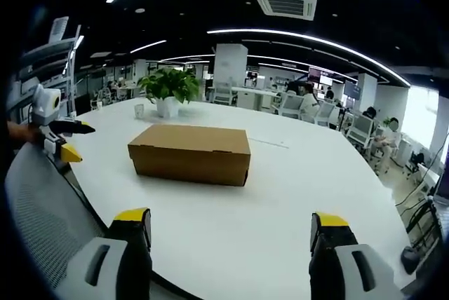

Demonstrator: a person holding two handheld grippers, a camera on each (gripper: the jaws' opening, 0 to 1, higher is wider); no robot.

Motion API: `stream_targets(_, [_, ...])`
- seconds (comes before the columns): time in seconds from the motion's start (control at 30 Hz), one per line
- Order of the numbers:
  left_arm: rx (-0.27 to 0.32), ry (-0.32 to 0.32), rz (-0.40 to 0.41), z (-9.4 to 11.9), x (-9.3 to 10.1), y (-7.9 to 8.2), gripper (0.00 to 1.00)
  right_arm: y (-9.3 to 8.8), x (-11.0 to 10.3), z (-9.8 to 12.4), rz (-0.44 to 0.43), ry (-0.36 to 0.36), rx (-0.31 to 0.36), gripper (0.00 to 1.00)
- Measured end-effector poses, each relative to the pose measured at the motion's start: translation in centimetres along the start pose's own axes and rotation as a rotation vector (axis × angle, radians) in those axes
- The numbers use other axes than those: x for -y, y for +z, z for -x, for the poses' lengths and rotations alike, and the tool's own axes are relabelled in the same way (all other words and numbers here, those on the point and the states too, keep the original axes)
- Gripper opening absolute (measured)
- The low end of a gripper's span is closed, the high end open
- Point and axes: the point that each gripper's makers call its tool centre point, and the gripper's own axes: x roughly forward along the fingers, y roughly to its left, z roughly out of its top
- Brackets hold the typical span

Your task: Operate the shoe box by opening the lid, removing the specified soft item, and placing it in the target area until the item is outside and the box remains undamaged.

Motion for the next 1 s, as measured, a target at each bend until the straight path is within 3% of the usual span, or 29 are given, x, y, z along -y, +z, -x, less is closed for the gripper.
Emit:
stream_targets(0.53, [0.005, -0.010, 0.001, 0.1, 0.8, 0.8, 0.99, 0.0, -0.3, 0.1, -0.018, 0.021, -0.010, 0.96])
stream_targets(0.7, [0.016, -0.019, 0.036, 0.1, 0.9, 1.1, 0.99, 0.0, -0.2, 0.2, -0.017, 0.020, -0.020, 0.98])
stream_targets(1.0, [-0.005, -0.046, 0.046, 0.0, 1.3, 0.7, 0.99, 1.3, 0.3, 0.0, -0.013, 0.011, -0.013, 0.99])
